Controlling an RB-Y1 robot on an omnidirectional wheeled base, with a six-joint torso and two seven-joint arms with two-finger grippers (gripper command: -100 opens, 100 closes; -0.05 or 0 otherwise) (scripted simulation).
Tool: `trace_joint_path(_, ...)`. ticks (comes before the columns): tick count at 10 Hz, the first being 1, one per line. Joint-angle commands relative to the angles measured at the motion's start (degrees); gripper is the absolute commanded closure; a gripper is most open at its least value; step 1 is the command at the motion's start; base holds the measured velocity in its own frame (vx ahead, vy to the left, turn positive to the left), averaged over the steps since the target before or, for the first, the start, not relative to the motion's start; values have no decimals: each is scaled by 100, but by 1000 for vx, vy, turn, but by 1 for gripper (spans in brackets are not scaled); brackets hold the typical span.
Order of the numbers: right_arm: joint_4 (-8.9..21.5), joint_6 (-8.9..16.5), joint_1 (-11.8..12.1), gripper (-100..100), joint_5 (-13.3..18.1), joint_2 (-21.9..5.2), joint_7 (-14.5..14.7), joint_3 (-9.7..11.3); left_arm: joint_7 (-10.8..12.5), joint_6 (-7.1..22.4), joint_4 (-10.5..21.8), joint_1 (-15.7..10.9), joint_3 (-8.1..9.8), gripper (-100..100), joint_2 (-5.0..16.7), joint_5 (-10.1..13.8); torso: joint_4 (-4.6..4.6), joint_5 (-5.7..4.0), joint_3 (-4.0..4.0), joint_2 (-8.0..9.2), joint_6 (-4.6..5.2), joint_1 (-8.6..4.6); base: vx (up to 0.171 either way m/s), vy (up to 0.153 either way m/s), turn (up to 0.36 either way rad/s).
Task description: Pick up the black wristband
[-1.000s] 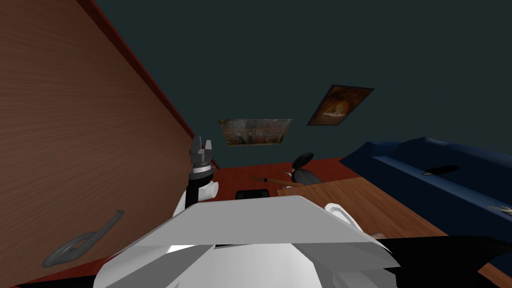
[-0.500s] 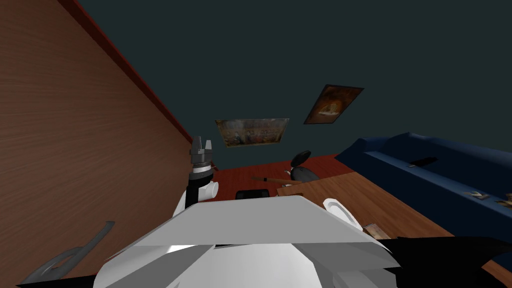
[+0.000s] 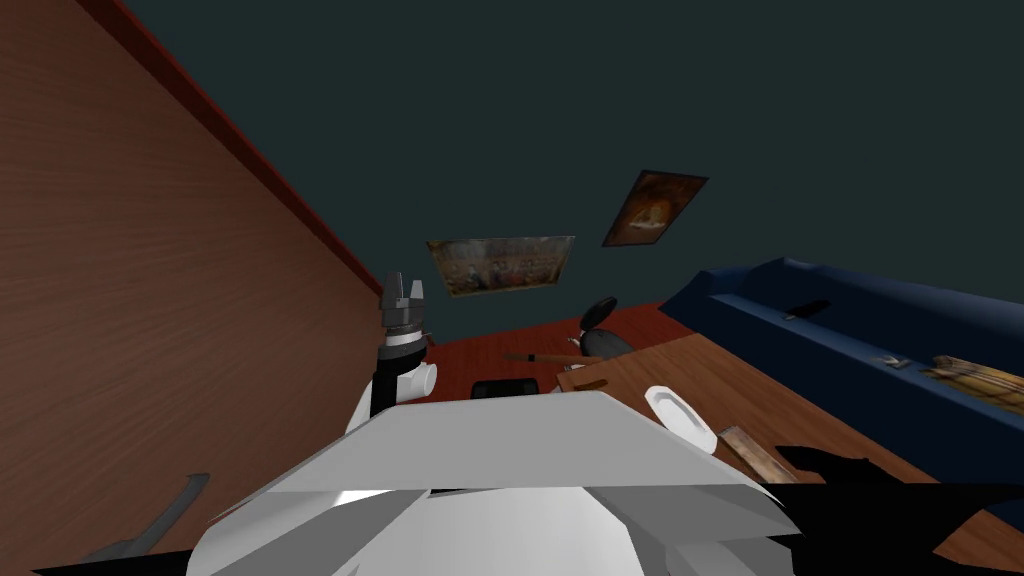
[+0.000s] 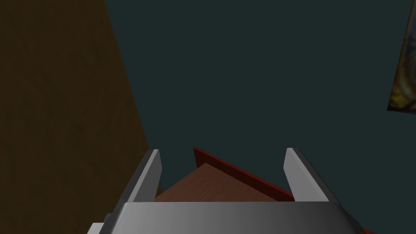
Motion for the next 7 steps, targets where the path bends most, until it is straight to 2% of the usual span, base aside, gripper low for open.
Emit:
trace_joint_path(1, 11, -84, -37, 100, -105, -55, 160, -19, 0, 0, 0, 0, 0, 0, 0, 0, 0, 0, 0, 0, 0, 0, 9, 59, -62)
trace_joint_path(2, 94, -216, -110, 100, -160, -103, 307, -74, 0, 0, 0, 0, 0, 0, 0, 0, 0, -2, 0, 1, -1, -10, 5, 42, -105)
trace_joint_path(3, 94, -216, -110, 100, -160, -103, 307, -74, 0, 0, 0, 0, 0, 0, 0, 0, 0, -2, 1, 1, 1, -18, 5, 36, -56)
trace_joint_path(5, 262, -480, -256, 100, -268, -200, 591, -182, 0, 0, 0, 0, 0, 0, 0, 0, 1, -2, 2, 4, 4, -18, 5, 66, -122)
trace_joint_path(6, 239, -424, -210, 100, -200, -182, 460, -164, 0, 0, 0, 0, 0, 0, 0, 0, 2, -2, 2, 3, 3, -8, 5, 39, -25)
trace_joint_path(7, 234, -439, -209, 0, -218, -192, 504, -164, 0, 0, 0, -1, 0, 0, 1, 0, 3, -5, 3, 4, 1, -19, 0, 7, 3)
